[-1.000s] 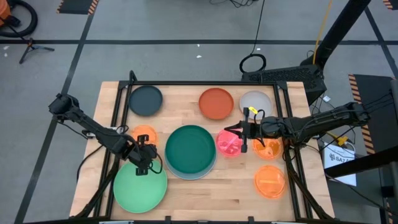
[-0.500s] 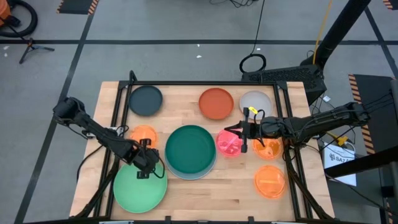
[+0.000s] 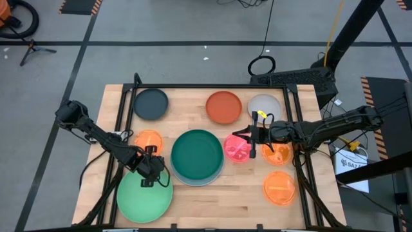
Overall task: Stack plastic plates
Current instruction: Stack the light green plate on top of the green plate
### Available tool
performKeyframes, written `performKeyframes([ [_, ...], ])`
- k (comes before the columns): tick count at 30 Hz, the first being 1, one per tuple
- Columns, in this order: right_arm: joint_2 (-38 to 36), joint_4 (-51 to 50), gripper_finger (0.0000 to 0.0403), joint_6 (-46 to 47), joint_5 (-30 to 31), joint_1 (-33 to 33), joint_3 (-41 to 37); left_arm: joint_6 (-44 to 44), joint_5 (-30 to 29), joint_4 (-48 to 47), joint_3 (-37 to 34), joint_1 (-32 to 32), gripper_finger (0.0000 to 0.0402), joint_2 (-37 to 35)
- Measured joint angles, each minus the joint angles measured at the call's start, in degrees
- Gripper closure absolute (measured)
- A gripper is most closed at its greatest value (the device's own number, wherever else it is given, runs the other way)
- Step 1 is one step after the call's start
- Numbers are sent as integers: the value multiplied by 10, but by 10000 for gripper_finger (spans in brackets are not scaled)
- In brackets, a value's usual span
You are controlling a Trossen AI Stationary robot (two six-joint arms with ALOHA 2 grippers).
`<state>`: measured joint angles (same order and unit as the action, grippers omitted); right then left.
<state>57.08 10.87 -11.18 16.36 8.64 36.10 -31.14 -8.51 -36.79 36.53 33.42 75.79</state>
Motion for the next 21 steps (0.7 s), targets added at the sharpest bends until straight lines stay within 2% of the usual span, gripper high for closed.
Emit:
performKeyframes([
  [12, 0, 0, 401, 0, 0, 0, 0, 10, 8, -1, 3, 5, 387, -2],
  [21, 0, 0, 401, 0, 0, 0, 0, 37, 19, -21, 37, 17, 391, -28],
])
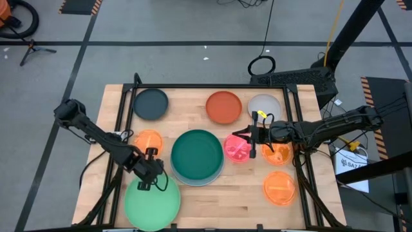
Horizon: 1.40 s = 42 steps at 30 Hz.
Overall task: Stack plastic plates
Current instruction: Stack the light green plate on top of the green plate
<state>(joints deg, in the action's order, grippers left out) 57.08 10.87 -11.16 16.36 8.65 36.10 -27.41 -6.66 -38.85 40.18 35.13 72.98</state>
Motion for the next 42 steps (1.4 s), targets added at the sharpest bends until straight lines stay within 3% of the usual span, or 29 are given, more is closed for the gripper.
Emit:
performKeyframes([
  [12, 0, 4, 401, 0, 0, 0, 0, 18, -90, -47, 93, -18, 391, -104],
  [20, 0, 9, 401, 0, 0, 0, 0, -109, -206, -50, 129, -157, 391, -124],
  [29, 0, 12, 401, -2, 0, 0, 0, -72, -174, -12, 129, -306, 390, -66],
  [33, 0, 11, 401, -2, 0, 0, 0, -45, -145, 11, 129, -327, 388, -36],
  [42, 0, 8, 401, -3, 0, 0, 0, -38, -143, 17, 129, -332, 380, 7],
])
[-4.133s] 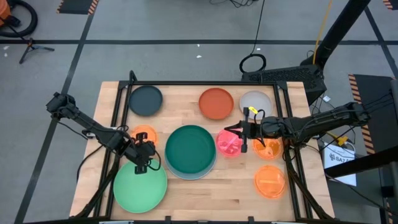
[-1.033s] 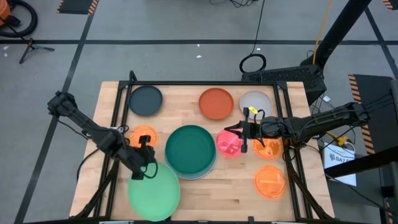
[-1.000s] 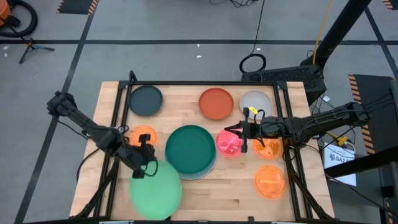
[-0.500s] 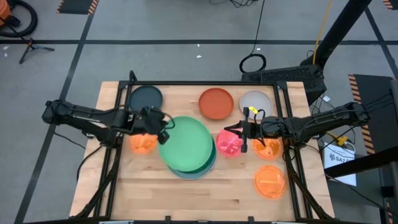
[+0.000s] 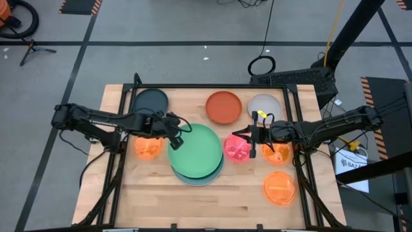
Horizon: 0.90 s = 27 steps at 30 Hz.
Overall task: Stack plastic plates
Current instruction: Stack the light green plate on top of the green plate, then stack the orange plate on top of the light green plate
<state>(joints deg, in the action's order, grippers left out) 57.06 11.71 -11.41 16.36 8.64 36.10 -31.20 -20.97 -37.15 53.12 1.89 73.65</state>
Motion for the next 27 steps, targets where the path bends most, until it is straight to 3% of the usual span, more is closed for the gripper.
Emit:
performKeyframes([
  [8, 0, 0, 401, -2, 0, 0, 0, 2, 2, 4, 0, 0, 298, 2],
  [12, 0, -2, 401, 0, 0, 0, 0, 48, 2, 12, 0, 3, 280, 2],
  [21, 0, -21, 401, 45, 5, -9, 0, 205, -1, 58, 0, 17, 278, -9],
  [27, 0, -71, 401, 126, 65, -32, 0, 399, 37, 77, 0, 28, 277, -13],
])
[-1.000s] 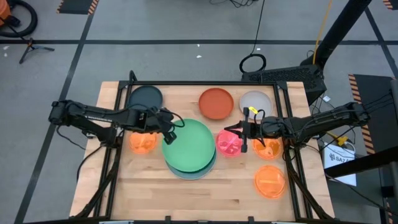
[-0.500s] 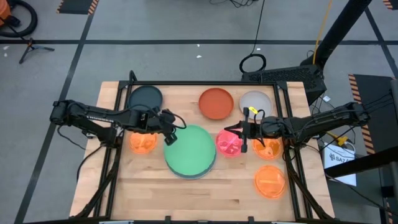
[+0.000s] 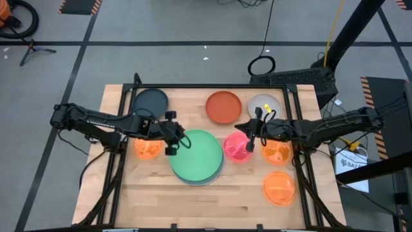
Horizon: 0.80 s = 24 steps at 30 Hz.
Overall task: Stack plastic plates
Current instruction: Stack the orange plate on top of the light green plate
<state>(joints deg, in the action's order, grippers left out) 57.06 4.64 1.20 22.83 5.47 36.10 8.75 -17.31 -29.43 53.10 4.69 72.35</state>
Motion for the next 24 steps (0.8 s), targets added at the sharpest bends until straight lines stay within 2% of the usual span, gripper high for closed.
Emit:
performKeyframes([
  [6, 16, -57, 401, 111, 1, -37, 0, 107, 127, 17, 0, -19, 277, -1],
  [11, 58, -29, 401, 109, 10, -82, 0, 140, 180, 25, -14, -77, 277, -1],
  [18, 119, -27, 401, 72, -36, -143, 45, 112, 249, 78, -68, -167, 277, -21],
  [24, 169, -27, 401, 49, -53, -171, 98, 80, 254, 119, -114, -199, 277, -88],
])
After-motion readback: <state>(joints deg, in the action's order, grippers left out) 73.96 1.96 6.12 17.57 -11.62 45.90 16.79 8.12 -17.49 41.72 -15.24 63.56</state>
